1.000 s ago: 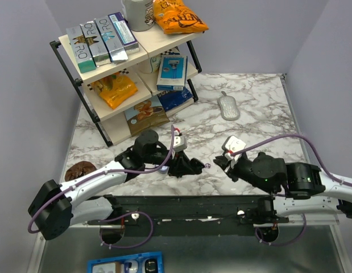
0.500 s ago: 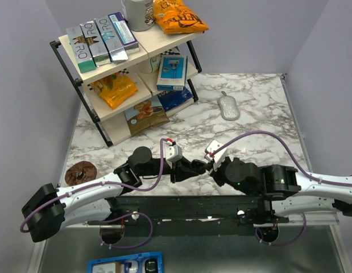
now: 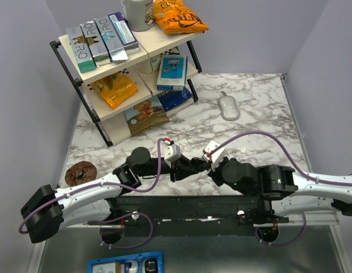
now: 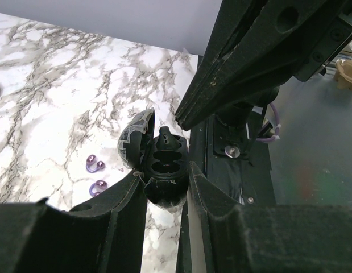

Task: Insert the wireless bluetooth earbuds into the charging case
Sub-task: Place the earbud in the charging case.

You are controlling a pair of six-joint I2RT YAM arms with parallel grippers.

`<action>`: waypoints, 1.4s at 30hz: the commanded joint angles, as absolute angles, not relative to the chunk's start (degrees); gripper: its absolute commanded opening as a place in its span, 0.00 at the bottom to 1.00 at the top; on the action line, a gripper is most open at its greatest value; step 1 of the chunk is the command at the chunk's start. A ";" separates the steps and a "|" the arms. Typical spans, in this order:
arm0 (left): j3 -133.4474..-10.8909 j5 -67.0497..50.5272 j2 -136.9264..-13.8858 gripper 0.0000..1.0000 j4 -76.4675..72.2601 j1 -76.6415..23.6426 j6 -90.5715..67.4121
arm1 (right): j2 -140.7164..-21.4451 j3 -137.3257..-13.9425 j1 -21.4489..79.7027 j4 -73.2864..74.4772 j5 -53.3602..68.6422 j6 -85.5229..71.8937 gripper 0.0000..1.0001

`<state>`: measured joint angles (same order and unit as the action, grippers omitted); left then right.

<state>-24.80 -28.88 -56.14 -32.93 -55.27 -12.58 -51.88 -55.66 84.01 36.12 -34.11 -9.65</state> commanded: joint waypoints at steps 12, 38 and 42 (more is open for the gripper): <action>-24.79 -29.27 -55.46 0.00 -34.01 -56.25 -11.86 | -52.91 -57.57 84.20 36.39 -40.43 -10.11 0.04; -25.05 -26.37 -54.93 0.00 -34.19 -56.51 -10.81 | -54.23 -56.25 84.29 34.80 -28.48 -7.03 0.04; -24.87 -25.58 -54.67 0.00 -34.54 -56.51 -10.81 | -54.32 -56.25 84.29 35.15 -26.98 -6.77 0.04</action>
